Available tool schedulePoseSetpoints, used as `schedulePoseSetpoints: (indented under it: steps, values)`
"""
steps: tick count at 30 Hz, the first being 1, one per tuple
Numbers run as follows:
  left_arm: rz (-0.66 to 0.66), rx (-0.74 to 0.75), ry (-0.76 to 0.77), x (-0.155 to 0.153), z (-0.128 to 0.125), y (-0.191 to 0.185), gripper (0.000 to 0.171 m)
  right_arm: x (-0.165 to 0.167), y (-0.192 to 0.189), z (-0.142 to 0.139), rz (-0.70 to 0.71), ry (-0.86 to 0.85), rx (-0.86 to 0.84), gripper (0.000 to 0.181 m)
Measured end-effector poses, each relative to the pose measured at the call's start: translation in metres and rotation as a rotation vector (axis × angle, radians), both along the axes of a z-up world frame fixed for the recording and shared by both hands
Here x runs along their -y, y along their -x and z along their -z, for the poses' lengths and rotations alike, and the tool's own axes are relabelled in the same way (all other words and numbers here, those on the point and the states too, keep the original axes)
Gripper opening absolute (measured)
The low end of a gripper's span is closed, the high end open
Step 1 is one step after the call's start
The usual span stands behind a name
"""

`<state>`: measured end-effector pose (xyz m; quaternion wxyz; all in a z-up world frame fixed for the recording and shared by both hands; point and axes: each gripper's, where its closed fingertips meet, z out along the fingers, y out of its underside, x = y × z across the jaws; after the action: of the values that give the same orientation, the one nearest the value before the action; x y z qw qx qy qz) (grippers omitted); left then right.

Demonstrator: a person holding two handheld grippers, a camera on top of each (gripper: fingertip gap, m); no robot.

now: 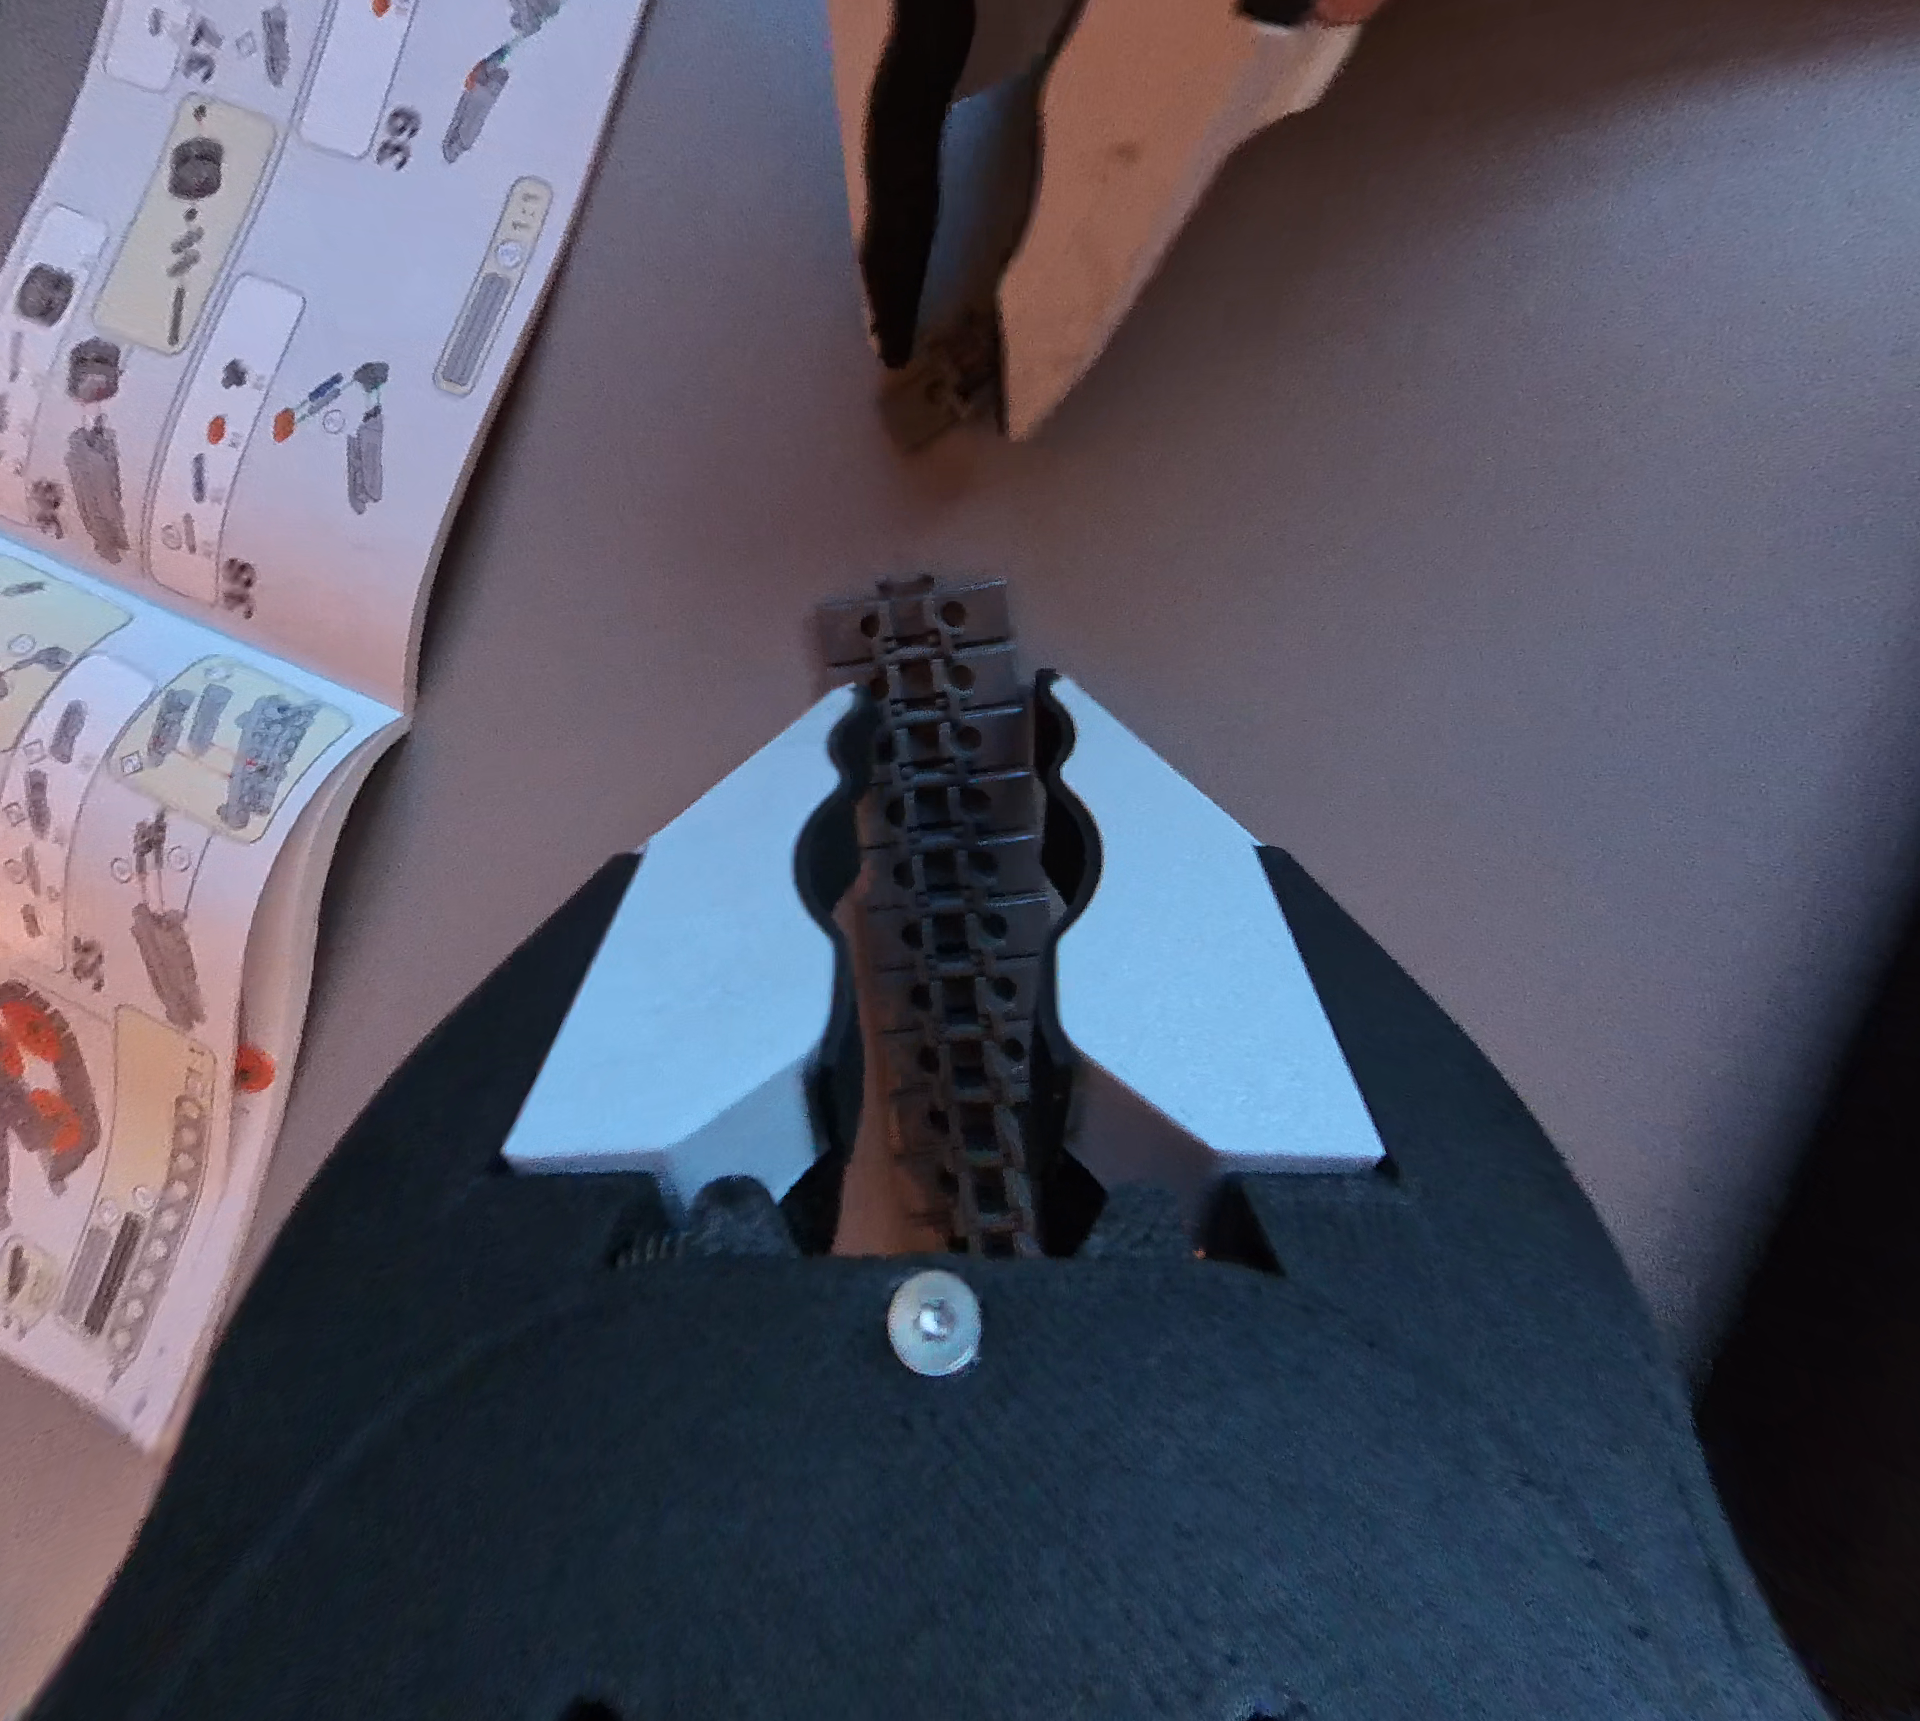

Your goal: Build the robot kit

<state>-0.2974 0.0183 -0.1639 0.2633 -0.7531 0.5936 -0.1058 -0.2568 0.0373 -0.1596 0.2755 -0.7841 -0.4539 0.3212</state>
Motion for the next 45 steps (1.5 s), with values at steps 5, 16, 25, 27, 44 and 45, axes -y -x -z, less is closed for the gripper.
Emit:
schedulePoseSetpoints:
  steps: [5, 16, 25, 27, 44, 45]
  values:
    - [0.026, 0.064, -0.027, 0.001, 0.0, -0.007, 0.025, -0.006, -0.002, 0.0, 0.024, -0.003, -0.007, 0.023]
    - [-0.077, 0.028, -0.048, -0.01, -0.003, -0.001, 0.061, -0.008, -0.005, 0.0, 0.052, 0.01, -0.001, 0.017]
    - [-0.091, 0.051, 0.01, -0.009, -0.001, 0.003, 0.054, -0.007, -0.002, 0.001, 0.046, 0.032, -0.023, 0.016]
    - [-0.087, 0.057, 0.007, -0.01, -0.001, 0.004, 0.053, -0.007, -0.002, 0.001, 0.047, 0.035, -0.025, 0.016]
    - [-0.068, 0.086, 0.052, -0.007, 0.0, 0.0, 0.036, -0.003, 0.001, -0.003, 0.035, 0.079, -0.06, 0.017]
    - [-0.058, 0.091, 0.03, -0.008, -0.002, -0.001, 0.036, -0.002, 0.003, -0.008, 0.039, 0.096, -0.094, 0.018]
